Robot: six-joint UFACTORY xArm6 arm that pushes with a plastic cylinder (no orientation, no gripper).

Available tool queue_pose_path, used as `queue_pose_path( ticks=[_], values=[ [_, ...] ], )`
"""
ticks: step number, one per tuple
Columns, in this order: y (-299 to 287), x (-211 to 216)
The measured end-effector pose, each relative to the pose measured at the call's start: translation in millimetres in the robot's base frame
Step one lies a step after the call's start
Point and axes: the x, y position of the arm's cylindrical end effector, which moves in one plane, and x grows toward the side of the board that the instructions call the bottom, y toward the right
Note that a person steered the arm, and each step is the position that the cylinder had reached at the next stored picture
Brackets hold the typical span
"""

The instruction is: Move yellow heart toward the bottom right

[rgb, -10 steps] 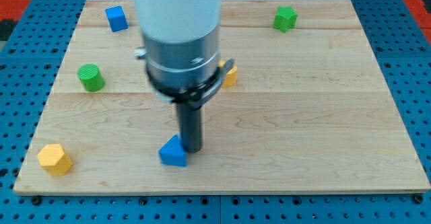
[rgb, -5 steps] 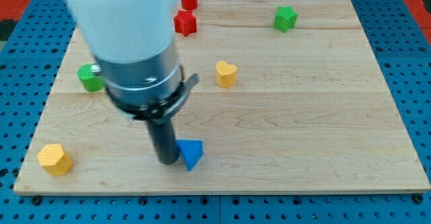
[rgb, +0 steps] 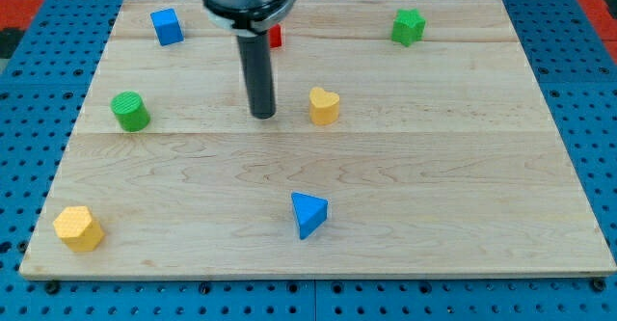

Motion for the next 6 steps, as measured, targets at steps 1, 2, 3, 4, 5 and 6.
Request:
queue_pose_path(
  ticks=[1, 2, 3, 4, 5, 6],
  values=[
    [-1, -13],
    [62, -6],
    [117, 38],
    [136, 44],
    [156, 34],
    [196, 87]
  ],
)
